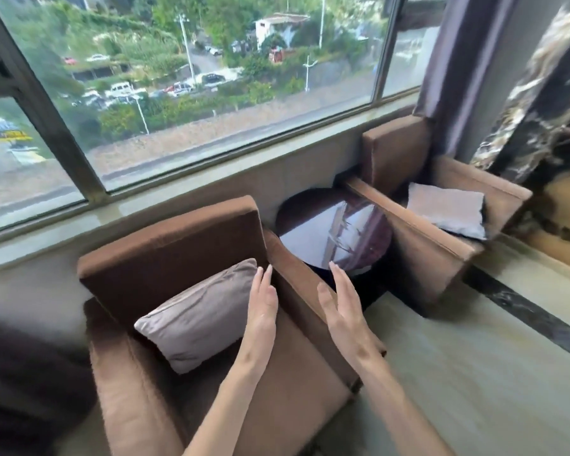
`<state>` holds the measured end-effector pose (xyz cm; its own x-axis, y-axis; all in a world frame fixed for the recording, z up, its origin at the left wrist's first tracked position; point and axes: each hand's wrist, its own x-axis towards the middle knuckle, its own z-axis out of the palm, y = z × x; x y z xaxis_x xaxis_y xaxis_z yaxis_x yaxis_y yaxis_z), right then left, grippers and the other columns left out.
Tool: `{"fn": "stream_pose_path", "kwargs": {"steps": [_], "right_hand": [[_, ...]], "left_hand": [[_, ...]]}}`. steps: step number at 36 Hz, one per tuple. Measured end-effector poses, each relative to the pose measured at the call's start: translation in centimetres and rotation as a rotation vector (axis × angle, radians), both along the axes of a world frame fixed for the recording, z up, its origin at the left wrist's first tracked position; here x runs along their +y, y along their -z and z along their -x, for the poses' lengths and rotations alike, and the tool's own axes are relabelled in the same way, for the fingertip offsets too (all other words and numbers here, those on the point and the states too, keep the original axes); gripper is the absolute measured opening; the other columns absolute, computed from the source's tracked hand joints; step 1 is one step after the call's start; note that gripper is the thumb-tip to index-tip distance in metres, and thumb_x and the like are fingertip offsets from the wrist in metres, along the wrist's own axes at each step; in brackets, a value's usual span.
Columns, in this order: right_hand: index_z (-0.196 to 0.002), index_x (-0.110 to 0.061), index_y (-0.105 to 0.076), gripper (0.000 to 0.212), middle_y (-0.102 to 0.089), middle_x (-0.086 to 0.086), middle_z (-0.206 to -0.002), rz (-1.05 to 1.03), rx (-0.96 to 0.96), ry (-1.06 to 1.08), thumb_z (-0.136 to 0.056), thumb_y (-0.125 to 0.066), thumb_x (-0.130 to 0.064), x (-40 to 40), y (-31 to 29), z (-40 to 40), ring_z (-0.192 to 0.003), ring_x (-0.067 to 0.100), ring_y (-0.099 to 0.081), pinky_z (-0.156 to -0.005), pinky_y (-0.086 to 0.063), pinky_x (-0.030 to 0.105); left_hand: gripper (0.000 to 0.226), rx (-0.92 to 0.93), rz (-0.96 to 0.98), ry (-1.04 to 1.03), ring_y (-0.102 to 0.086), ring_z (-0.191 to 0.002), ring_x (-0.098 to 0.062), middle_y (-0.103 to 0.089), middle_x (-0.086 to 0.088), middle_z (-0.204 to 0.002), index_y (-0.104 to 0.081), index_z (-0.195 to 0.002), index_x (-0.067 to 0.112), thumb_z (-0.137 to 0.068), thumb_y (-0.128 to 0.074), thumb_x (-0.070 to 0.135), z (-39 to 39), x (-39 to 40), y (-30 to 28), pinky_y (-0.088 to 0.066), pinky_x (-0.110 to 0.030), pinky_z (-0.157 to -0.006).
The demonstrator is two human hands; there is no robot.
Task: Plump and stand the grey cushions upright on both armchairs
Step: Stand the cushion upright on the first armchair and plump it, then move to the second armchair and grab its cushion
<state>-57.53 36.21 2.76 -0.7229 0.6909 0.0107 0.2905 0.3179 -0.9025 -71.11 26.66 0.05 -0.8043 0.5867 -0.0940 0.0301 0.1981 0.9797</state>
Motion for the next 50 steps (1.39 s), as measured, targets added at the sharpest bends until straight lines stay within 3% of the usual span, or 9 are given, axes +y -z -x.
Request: {"fn": "stream_pose_path", "kwargs": {"steps": [2, 5, 8, 15, 19, 26, 33, 41, 50], "right_hand": [[-0.153, -0.049, -0.025, 0.081, -0.021, -0.03, -0.16, 0.046, 0.041, 0.071, -0.082, -0.027, -0.088, 0.6, -0.6, -2.4, -0.146, -0.015, -0.009, -0.125, -0.011, 0.031], [-0.143, -0.057, -0.033, 0.053, -0.028, -0.03, -0.157, 0.119, 0.119, 0.172, -0.092, -0.035, -0.07, 2.0, -1.5, -5.7, -0.145, -0.014, -0.016, -0.123, -0.015, 0.027], [-0.144, -0.056, -0.038, 0.051, -0.031, -0.029, -0.156, 0.207, 0.193, 0.256, -0.093, -0.038, -0.064, 4.1, -2.5, -9.1, -0.145, -0.01, -0.024, -0.123, -0.019, 0.028], [-0.149, -0.041, -0.04, 0.06, -0.038, -0.023, -0.155, 0.203, 0.304, 0.42, -0.092, -0.04, -0.061, 9.5, -4.2, -17.7, -0.136, -0.018, -0.033, -0.118, -0.026, 0.021], [-0.148, -0.038, -0.042, 0.048, -0.042, -0.02, -0.153, 0.221, 0.341, 0.516, -0.102, -0.043, -0.052, 12.9, -5.0, -23.3, -0.125, -0.028, -0.036, -0.102, -0.029, 0.002], [-0.147, -0.041, -0.041, 0.065, -0.043, -0.016, -0.154, 0.253, 0.348, 0.614, -0.087, -0.032, -0.064, 19.3, -6.4, -32.8, -0.144, 0.003, -0.036, -0.12, -0.027, 0.035], [-0.148, -0.035, -0.044, 0.06, -0.045, -0.012, -0.154, 0.275, 0.361, 0.685, -0.095, -0.033, -0.059, 24.4, -6.5, -39.6, -0.143, 0.006, -0.038, -0.122, -0.026, 0.038], [-0.144, -0.044, -0.045, 0.063, -0.046, -0.019, -0.152, 0.27, 0.364, 0.726, -0.087, -0.032, -0.066, 30.6, -6.7, -42.5, -0.142, 0.001, -0.039, -0.123, -0.027, 0.044], [-0.147, -0.04, -0.044, 0.05, -0.043, -0.017, -0.154, 0.257, 0.346, 0.72, -0.102, -0.033, -0.059, 40.9, -6.5, -42.7, -0.143, 0.001, -0.037, -0.123, -0.026, 0.041]], "left_hand": [[0.058, -0.185, 0.04, 0.029, -0.02, -0.154, -0.015, -0.024, -0.001, -0.166, -0.038, -0.15, 0.019, -0.099, -0.037, 0.047, -0.5, 2.9, -0.4, -0.016, -0.025, -0.124], [0.038, -0.169, -0.042, 0.149, -0.023, -0.151, -0.003, -0.028, 0.011, -0.164, -0.04, -0.147, 0.032, -0.11, -0.031, 0.027, -4.4, 4.5, -1.3, -0.019, -0.026, -0.12], [0.044, -0.182, -0.131, 0.285, -0.028, -0.144, 0.011, -0.036, 0.029, -0.155, -0.041, -0.151, 0.043, -0.107, -0.033, 0.049, -9.7, 4.0, -2.9, -0.021, -0.029, -0.122], [0.053, -0.163, -0.153, 0.489, -0.033, -0.145, 0.004, -0.039, 0.032, -0.152, -0.041, -0.148, 0.047, -0.099, -0.034, 0.064, -17.0, 11.7, -5.8, -0.025, -0.036, -0.124], [0.056, -0.193, -0.166, 0.564, -0.033, -0.146, 0.001, -0.037, 0.024, -0.157, -0.044, -0.143, 0.052, -0.09, -0.032, 0.068, -21.9, 16.7, -6.9, -0.025, -0.035, -0.123], [0.052, -0.253, -0.202, 0.668, -0.037, -0.14, 0.004, -0.039, 0.024, -0.154, -0.044, -0.141, 0.052, -0.093, -0.04, 0.071, -31.1, 24.8, -8.1, -0.029, -0.032, -0.116], [0.057, -0.265, -0.219, 0.703, -0.037, -0.137, 0.012, -0.042, 0.035, -0.141, -0.047, -0.141, 0.049, -0.088, -0.037, 0.066, -36.8, 31.5, -8.1, -0.029, -0.039, -0.123], [0.077, -0.244, -0.214, 0.751, -0.033, -0.145, 0.004, -0.039, 0.023, -0.157, -0.041, -0.151, 0.041, -0.082, -0.04, 0.074, -39.5, 38.1, -7.7, -0.027, -0.037, -0.123], [0.069, -0.25, -0.201, 0.734, -0.028, -0.149, 0.001, -0.032, 0.021, -0.16, -0.032, -0.155, 0.038, -0.094, -0.04, 0.067, -39.9, 48.6, -7.2, -0.019, -0.042, -0.127]]}}
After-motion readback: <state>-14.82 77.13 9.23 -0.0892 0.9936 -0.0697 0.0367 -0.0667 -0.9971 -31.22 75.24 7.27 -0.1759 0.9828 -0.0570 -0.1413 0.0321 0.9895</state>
